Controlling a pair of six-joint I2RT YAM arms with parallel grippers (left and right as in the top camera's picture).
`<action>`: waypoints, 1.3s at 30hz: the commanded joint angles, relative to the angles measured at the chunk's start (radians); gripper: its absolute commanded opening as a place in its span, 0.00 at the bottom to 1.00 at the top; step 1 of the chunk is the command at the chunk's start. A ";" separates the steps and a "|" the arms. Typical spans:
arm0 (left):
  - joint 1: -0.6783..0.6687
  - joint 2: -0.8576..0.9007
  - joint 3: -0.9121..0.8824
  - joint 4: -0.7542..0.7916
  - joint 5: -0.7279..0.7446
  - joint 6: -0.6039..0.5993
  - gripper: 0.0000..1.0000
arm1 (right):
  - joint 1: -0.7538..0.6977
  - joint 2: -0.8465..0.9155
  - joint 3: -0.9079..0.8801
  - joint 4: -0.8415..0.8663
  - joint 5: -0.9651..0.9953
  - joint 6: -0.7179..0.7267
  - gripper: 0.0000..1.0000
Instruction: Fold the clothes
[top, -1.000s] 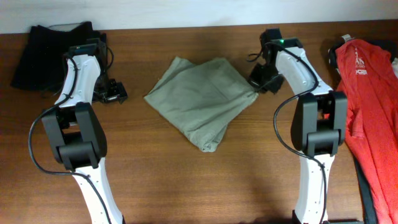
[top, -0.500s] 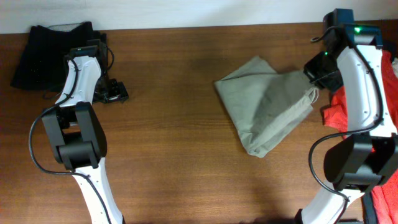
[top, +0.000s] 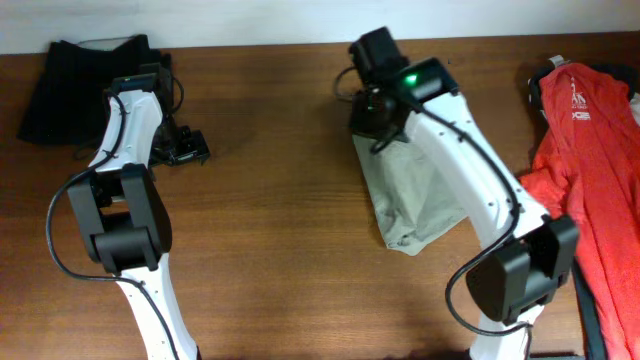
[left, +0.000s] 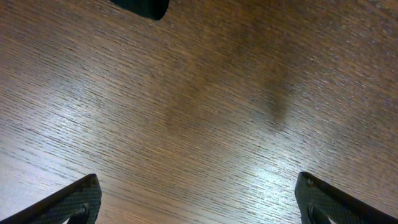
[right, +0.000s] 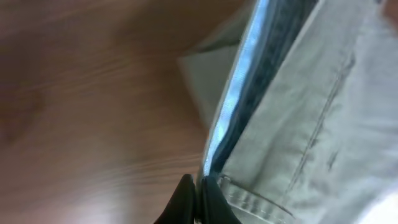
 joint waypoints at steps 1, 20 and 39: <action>0.006 -0.020 -0.008 -0.003 0.010 -0.010 0.99 | 0.100 0.001 0.002 0.090 -0.229 -0.057 0.04; 0.006 -0.020 -0.008 -0.059 0.006 -0.009 0.99 | 0.267 0.000 0.031 0.261 -0.272 -0.161 0.99; -0.007 -0.092 -0.033 -0.195 0.574 0.395 0.99 | -0.555 0.040 0.051 0.120 -0.261 -0.191 0.99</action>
